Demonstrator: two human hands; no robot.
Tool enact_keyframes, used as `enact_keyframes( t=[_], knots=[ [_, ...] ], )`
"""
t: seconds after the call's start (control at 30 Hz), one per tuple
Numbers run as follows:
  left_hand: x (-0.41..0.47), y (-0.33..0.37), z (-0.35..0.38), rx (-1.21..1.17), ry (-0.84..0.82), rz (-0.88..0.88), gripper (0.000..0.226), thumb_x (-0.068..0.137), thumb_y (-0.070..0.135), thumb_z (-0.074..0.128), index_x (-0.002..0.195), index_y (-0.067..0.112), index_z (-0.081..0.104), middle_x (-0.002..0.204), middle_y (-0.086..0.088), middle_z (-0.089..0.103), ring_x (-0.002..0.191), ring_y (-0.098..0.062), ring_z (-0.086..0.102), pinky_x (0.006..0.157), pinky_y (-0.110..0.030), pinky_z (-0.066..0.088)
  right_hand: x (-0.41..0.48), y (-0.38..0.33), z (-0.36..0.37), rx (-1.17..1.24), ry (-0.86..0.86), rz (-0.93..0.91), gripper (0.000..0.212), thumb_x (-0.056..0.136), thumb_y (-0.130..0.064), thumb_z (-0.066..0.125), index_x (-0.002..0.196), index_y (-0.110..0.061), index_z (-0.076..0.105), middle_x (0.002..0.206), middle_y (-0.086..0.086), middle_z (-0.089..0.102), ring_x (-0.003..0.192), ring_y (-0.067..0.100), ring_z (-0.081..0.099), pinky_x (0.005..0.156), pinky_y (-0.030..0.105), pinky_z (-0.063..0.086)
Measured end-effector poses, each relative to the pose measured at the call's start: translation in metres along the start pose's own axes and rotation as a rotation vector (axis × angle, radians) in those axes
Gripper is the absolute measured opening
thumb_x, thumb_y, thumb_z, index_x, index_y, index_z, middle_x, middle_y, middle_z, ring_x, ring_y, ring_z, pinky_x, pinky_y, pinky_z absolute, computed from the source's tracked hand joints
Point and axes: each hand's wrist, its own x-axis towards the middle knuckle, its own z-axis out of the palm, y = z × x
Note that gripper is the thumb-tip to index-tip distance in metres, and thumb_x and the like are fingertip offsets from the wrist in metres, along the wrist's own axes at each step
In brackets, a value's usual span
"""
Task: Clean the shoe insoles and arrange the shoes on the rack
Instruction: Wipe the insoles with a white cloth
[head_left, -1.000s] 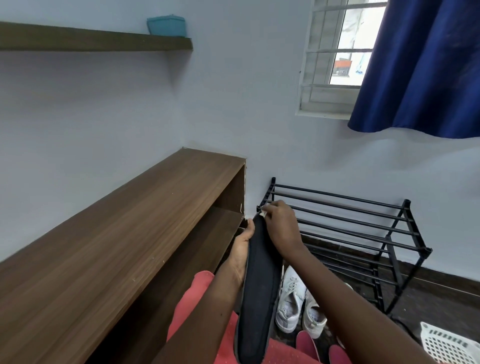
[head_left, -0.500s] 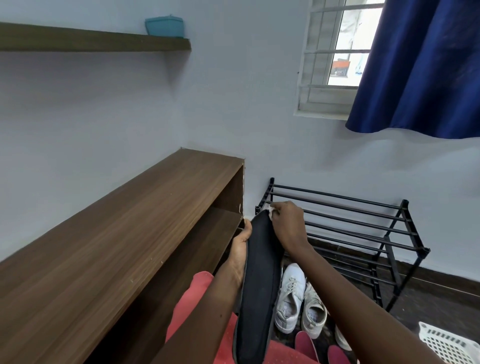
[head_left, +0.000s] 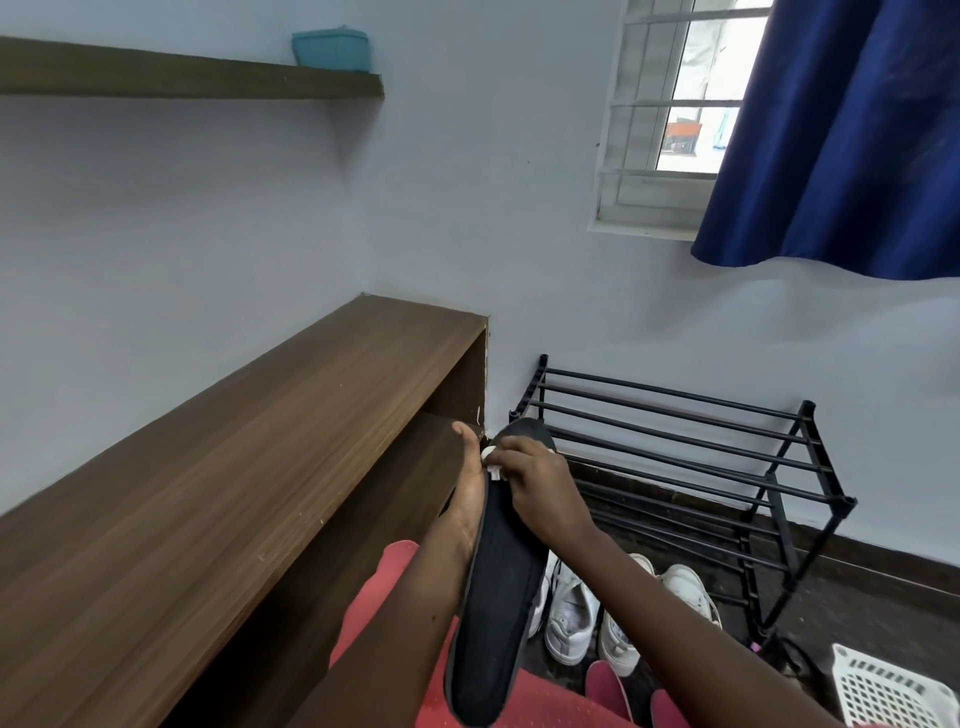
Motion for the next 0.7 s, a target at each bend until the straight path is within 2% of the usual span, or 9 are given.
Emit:
enact_keyframes(
  t=[0.07, 0.1, 0.17, 0.27, 0.37, 0.43, 0.57, 0.63, 0.7],
  knots=[
    [-0.007, -0.001, 0.010, 0.010, 0.014, 0.035, 0.072, 0.065, 0.075, 0.053, 0.098, 0.012, 0.060, 0.094, -0.006, 0.061, 0.084, -0.005, 0.067, 0.078, -0.016, 0.051, 0.003, 0.005, 0.002, -0.039, 0.006, 0.016, 0.026, 0.076, 0.003, 0.054, 0.091, -0.005, 0.073, 0.097, 0.013, 0.067, 0.086, 0.031, 0.064, 0.079, 0.026, 0.042],
    [-0.009, -0.004, 0.014, -0.015, 0.011, 0.043, 0.063, 0.067, 0.065, 0.063, 0.095, 0.009, 0.060, 0.090, -0.007, 0.059, 0.083, -0.007, 0.065, 0.080, -0.016, 0.050, 0.006, 0.008, 0.002, -0.054, 0.012, 0.035, 0.023, 0.077, 0.002, 0.055, 0.091, -0.003, 0.073, 0.094, 0.014, 0.067, 0.084, 0.032, 0.064, 0.077, 0.026, 0.043],
    [-0.017, -0.004, 0.020, -0.046, -0.013, 0.024, 0.053, 0.070, 0.050, 0.067, 0.096, 0.004, 0.065, 0.091, -0.011, 0.062, 0.091, -0.014, 0.062, 0.086, -0.024, 0.048, 0.014, 0.012, 0.001, -0.093, 0.029, 0.069, 0.018, 0.078, 0.003, 0.058, 0.090, -0.001, 0.072, 0.092, 0.016, 0.065, 0.084, 0.034, 0.062, 0.074, 0.029, 0.046],
    [-0.025, 0.001, 0.014, -0.049, -0.069, -0.049, 0.051, 0.090, 0.050, 0.045, 0.111, 0.007, 0.063, 0.098, -0.014, 0.069, 0.096, -0.021, 0.065, 0.082, -0.032, 0.051, 0.028, 0.019, -0.005, -0.168, 0.062, 0.150, 0.026, 0.080, 0.010, 0.054, 0.098, 0.001, 0.069, 0.101, 0.017, 0.062, 0.094, 0.035, 0.057, 0.078, 0.037, 0.046],
    [-0.023, 0.006, 0.009, -0.049, -0.124, -0.092, 0.057, 0.097, 0.050, 0.029, 0.114, 0.006, 0.061, 0.099, -0.014, 0.071, 0.088, -0.022, 0.070, 0.076, -0.031, 0.057, 0.037, 0.026, -0.013, -0.173, 0.079, 0.272, 0.033, 0.084, 0.011, 0.047, 0.111, 0.000, 0.064, 0.111, 0.017, 0.059, 0.103, 0.033, 0.053, 0.086, 0.034, 0.040],
    [-0.026, 0.009, 0.009, -0.072, -0.143, -0.111, 0.059, 0.096, 0.052, 0.029, 0.115, 0.005, 0.060, 0.099, -0.013, 0.071, 0.086, -0.022, 0.070, 0.077, -0.031, 0.057, 0.037, 0.026, -0.015, -0.144, 0.097, 0.307, 0.033, 0.085, 0.010, 0.047, 0.112, 0.000, 0.064, 0.111, 0.017, 0.059, 0.102, 0.032, 0.054, 0.086, 0.033, 0.040],
    [-0.028, 0.011, 0.014, -0.056, -0.067, -0.091, 0.071, 0.084, 0.060, 0.034, 0.122, 0.005, 0.058, 0.107, -0.015, 0.066, 0.096, -0.023, 0.066, 0.088, -0.033, 0.051, 0.027, 0.019, -0.009, -0.113, 0.131, 0.254, 0.034, 0.080, 0.015, 0.047, 0.103, 0.001, 0.067, 0.107, 0.016, 0.061, 0.100, 0.033, 0.054, 0.083, 0.030, 0.039],
    [-0.028, 0.010, 0.016, 0.023, 0.005, -0.021, 0.066, 0.077, 0.063, 0.036, 0.105, 0.013, 0.067, 0.097, -0.010, 0.067, 0.084, -0.017, 0.069, 0.080, -0.028, 0.052, 0.019, 0.011, -0.003, -0.104, 0.089, 0.195, 0.035, 0.077, 0.015, 0.048, 0.101, 0.000, 0.069, 0.106, 0.014, 0.062, 0.100, 0.031, 0.055, 0.082, 0.023, 0.036],
    [-0.024, 0.010, 0.015, 0.104, -0.020, -0.036, 0.055, 0.066, 0.075, 0.029, 0.092, 0.033, 0.054, 0.089, 0.009, 0.057, 0.069, 0.001, 0.061, 0.071, -0.015, 0.046, 0.008, -0.001, 0.003, -0.081, 0.045, 0.114, 0.036, 0.075, 0.014, 0.051, 0.099, -0.003, 0.071, 0.106, 0.012, 0.064, 0.097, 0.029, 0.057, 0.080, 0.022, 0.035]
  ],
)
